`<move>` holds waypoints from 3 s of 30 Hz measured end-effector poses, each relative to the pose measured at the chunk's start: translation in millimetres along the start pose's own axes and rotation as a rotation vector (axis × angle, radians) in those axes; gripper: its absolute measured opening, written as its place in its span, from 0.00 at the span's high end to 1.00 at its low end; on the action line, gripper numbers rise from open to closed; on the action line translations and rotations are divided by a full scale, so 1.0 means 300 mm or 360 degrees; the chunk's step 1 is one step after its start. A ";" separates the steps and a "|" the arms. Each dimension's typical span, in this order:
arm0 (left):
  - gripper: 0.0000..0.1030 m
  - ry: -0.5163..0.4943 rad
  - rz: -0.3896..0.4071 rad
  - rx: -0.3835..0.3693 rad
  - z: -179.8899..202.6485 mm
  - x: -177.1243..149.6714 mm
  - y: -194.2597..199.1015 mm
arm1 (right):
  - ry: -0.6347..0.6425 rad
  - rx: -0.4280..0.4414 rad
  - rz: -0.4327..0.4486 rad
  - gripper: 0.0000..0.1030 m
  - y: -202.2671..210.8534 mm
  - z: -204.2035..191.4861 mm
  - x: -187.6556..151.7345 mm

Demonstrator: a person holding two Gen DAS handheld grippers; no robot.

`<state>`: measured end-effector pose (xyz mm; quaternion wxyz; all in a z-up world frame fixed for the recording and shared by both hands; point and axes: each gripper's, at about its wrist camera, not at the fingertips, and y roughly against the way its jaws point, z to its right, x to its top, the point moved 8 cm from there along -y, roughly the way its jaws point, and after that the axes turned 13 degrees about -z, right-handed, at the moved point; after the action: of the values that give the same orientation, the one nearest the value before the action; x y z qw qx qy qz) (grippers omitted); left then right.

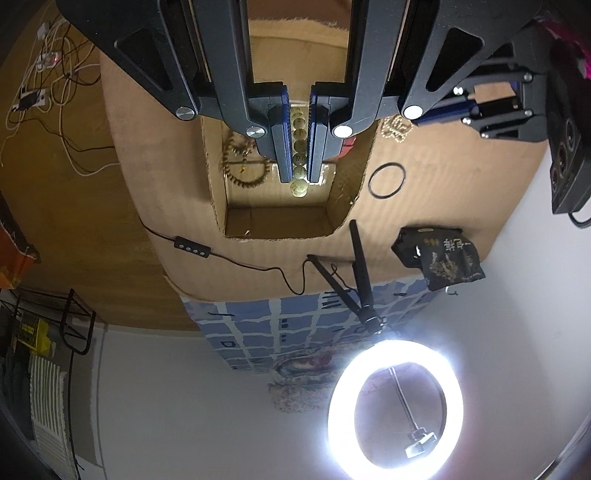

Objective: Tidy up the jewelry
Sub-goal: 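Open the right tool to drop the jade bracelet into the box, then move both tools back toward the blue bangle and pearl necklace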

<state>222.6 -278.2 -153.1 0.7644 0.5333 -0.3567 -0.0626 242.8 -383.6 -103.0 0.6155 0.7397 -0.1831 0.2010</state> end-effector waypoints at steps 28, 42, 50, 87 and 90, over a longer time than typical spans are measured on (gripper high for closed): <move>0.54 -0.0023 -0.0017 0.0012 0.036 0.029 -0.029 | -0.0048 -0.0016 0.0011 0.63 -0.038 0.040 0.014; 0.54 -0.0019 0.0004 0.0039 0.021 0.019 0.017 | -0.0044 -0.0070 0.0046 0.33 -0.001 0.014 0.020; 0.54 -0.0011 0.0037 0.0073 -0.029 0.005 0.074 | -0.0062 -0.0106 0.0091 0.26 0.049 -0.005 0.016; 0.54 0.0360 -0.0038 0.0092 -0.647 -0.083 0.098 | 0.0167 0.0101 -0.0194 0.21 -0.146 -0.570 -0.280; 0.54 0.0327 -0.0072 0.0040 -0.647 -0.080 0.053 | 0.0144 0.0059 -0.0203 0.21 -0.201 -0.591 -0.307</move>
<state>319.1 -110.5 -185.1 0.7886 0.5545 -0.2651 -0.0205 182.7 -196.4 -173.1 0.6209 0.7513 -0.1038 0.1980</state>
